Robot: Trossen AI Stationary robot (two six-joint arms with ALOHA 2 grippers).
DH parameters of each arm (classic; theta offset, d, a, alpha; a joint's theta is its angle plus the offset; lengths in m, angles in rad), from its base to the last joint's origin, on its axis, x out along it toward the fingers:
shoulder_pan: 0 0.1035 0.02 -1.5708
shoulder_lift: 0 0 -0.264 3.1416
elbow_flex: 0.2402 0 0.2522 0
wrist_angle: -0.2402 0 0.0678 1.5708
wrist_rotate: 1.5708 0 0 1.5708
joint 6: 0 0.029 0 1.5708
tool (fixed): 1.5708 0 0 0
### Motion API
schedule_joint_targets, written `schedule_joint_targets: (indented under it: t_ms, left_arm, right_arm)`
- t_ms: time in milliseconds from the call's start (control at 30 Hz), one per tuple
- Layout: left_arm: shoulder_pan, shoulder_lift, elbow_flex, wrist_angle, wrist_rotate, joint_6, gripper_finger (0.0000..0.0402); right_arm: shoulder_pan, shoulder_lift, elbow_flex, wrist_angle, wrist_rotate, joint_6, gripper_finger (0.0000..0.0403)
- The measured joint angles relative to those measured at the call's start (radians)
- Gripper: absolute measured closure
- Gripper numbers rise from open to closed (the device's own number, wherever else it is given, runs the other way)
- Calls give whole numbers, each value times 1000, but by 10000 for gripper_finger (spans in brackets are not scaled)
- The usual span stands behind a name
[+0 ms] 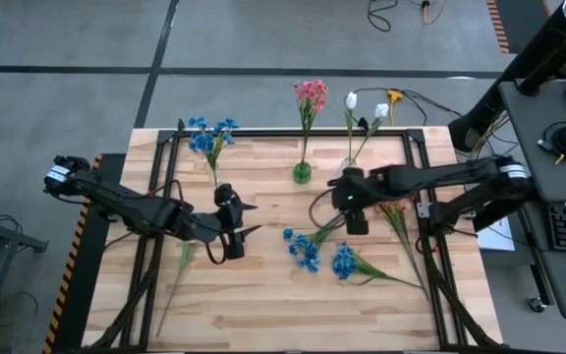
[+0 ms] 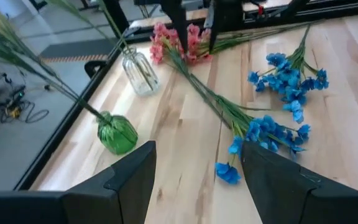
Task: Sort flowers into vase by color
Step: Put the left blue flowers into the left transparent vase
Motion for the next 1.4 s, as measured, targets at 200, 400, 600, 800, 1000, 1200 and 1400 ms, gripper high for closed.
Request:
schedule_joint_targets:
  t_ms: [200,400,600,800,1000,1200,1400]
  left_arm:
    - [0,0,4,-45,0,-32,185]
    - [0,0,5,-55,0,-33,185]
    - [0,0,5,-55,-1,-33,185]
    - [0,0,5,-59,-1,-33,185]
    - [0,0,5,-62,-2,-33,185]
    - [0,0,5,-61,-3,-33,185]
    - [0,0,4,-60,-35,-33,185]
  right_arm:
    - [0,131,5,47,-78,3,216]
    - [4,228,36,64,-120,26,213]
    - [34,319,102,65,-148,3,178]
    - [62,394,122,62,-164,-23,149]
    - [64,455,120,77,-165,-11,157]
    - [63,481,120,100,-163,-11,199]
    - [63,479,120,105,-164,-11,269]
